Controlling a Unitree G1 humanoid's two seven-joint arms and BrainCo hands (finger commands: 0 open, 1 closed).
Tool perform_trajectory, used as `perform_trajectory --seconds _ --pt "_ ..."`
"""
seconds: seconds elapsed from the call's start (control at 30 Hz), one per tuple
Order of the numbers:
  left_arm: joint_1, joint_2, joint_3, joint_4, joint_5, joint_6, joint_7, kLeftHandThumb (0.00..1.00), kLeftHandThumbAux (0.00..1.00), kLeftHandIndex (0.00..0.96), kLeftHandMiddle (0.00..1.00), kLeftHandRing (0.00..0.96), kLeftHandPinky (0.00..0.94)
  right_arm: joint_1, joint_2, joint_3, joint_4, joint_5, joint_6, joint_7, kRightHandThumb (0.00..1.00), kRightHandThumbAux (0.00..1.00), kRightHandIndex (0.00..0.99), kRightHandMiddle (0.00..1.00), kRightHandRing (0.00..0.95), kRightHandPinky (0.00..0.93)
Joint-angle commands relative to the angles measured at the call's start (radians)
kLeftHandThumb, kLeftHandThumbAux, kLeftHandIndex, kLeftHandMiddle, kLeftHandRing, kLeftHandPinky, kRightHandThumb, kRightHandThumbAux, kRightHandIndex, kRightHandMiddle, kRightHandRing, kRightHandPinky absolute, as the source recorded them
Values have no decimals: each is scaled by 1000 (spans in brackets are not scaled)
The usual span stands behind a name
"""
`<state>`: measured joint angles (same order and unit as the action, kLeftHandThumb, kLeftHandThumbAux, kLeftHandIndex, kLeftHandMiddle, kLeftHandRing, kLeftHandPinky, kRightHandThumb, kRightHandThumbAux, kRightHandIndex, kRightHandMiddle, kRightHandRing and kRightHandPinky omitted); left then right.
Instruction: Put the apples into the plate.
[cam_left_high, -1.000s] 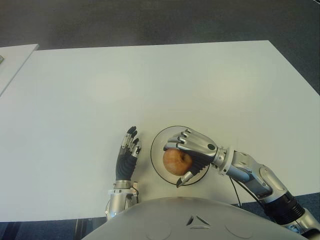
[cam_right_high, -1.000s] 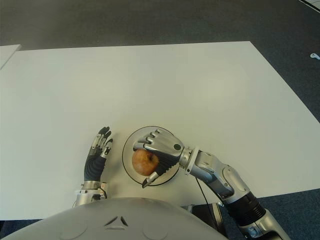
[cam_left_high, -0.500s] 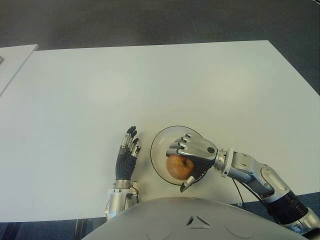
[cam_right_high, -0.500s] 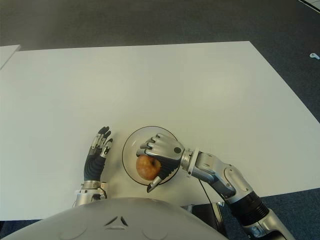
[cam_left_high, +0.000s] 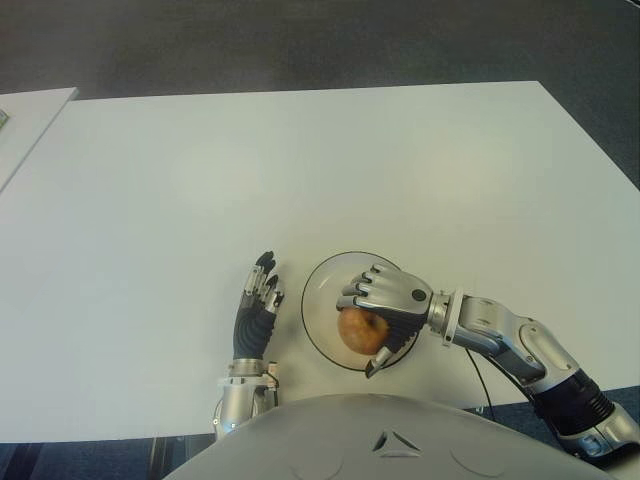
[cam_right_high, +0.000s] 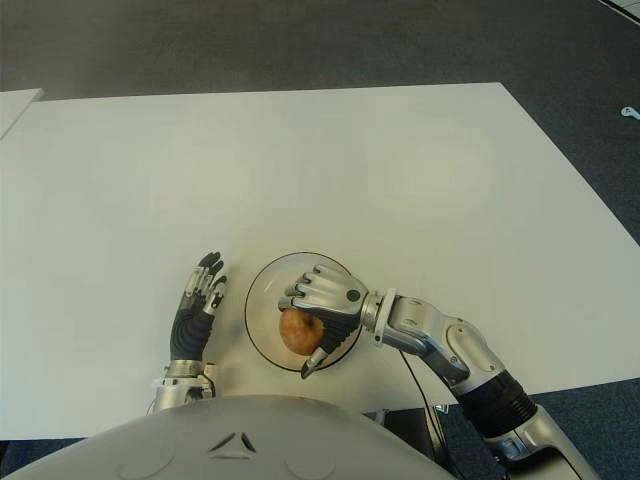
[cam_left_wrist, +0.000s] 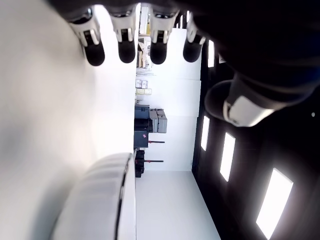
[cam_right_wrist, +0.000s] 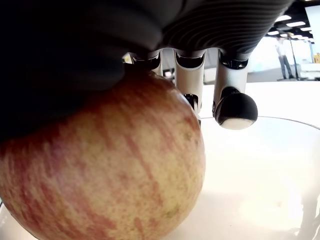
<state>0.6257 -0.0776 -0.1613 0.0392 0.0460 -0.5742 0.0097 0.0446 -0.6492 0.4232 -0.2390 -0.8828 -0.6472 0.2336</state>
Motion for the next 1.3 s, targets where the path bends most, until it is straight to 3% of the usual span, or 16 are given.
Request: perform_trajectory --seconds 0.03,0.3,0.47,0.57,0.6,0.63,0.73,0.77,0.83,0.93,1.03,1.3 --pt "3 4 6 13 -17 24 -2 0 472 0 0 0 0 -19 -2 9 21 6 -11 12 703 718 438 925 888 874" --pt "7 3 7 17 -25 24 1 0 469 0 0 0 0 -39 -6 12 40 -3 -40 -5 702 719 438 905 878 863" --pt "9 4 3 16 -30 24 -4 0 471 0 0 0 0 -48 0 8 56 -14 -65 -41 699 719 439 845 828 808" --pt "6 4 5 17 -24 19 0 0 473 0 0 0 0 -52 9 5 73 6 -76 -57 686 721 432 776 757 720" --pt "6 7 4 15 -19 20 1 0 475 0 0 0 0 -54 11 5 82 18 -78 -55 513 674 441 707 684 640" --pt "7 9 4 13 -16 20 1 0 478 0 0 0 0 -56 12 6 88 26 -80 -54 361 606 409 553 519 481" --pt "9 9 -1 11 -17 21 -3 0 483 0 0 0 0 -62 12 7 103 37 -88 -52 169 512 345 348 302 259" --pt "9 9 -2 10 -20 20 -5 0 483 0 0 0 0 -62 11 8 106 42 -89 -49 150 502 338 327 280 236" --pt "10 10 -2 8 -21 25 -5 0 487 0 0 0 0 -63 9 7 111 49 -91 -42 89 467 228 217 170 126" --pt "11 11 3 7 -7 29 7 0 490 0 0 0 0 -64 2 9 111 55 -89 -27 32 445 109 113 73 41" --pt "13 6 3 10 -7 25 10 0 489 0 0 0 0 -64 -6 10 104 60 -88 -9 10 432 51 59 24 13" --pt "20 9 -5 -4 -28 39 -5 0 498 0 0 0 0 -69 -20 14 92 101 -80 66 0 409 5 14 1 0"
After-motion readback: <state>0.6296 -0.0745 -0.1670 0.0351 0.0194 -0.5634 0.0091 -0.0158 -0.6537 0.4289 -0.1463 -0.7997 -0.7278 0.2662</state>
